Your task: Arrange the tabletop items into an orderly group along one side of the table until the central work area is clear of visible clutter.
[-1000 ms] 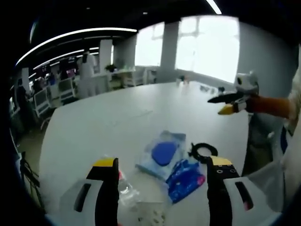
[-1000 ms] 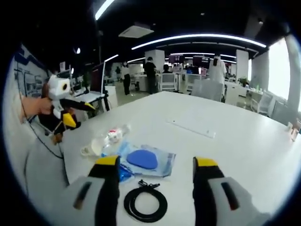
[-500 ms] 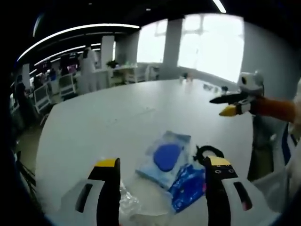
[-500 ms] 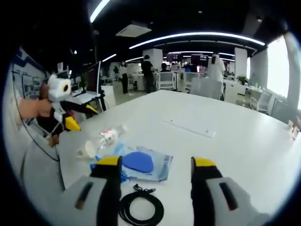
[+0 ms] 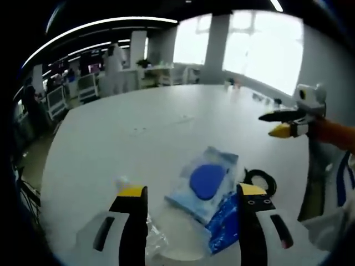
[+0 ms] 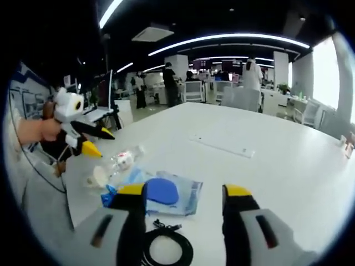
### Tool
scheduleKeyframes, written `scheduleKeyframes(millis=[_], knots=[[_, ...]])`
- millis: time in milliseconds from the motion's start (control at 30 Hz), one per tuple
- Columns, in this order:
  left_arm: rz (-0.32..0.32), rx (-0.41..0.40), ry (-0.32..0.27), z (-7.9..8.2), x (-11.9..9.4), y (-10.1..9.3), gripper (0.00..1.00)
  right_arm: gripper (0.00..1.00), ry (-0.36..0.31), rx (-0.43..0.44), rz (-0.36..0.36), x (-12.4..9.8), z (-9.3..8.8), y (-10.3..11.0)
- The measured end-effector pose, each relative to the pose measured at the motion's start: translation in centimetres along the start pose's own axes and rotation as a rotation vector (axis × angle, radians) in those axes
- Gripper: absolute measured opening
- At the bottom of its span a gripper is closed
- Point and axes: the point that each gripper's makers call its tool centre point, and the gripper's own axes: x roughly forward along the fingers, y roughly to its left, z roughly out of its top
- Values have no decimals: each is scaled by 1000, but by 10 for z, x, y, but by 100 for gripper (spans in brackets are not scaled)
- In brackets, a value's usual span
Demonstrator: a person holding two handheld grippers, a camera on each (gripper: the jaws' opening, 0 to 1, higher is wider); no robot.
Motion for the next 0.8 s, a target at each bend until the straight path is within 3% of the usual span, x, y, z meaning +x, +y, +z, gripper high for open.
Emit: scheduleKeyframes(millis=[200, 633, 800], knots=[[13, 6, 64, -12, 10, 1, 59, 52, 18, 11, -9, 10, -6, -3], [20, -29, 137, -27, 30, 2, 56, 47, 58, 45, -16, 33, -16, -7], [35, -44, 198, -39, 37, 5, 51, 46, 83, 45, -26, 40, -22, -8]])
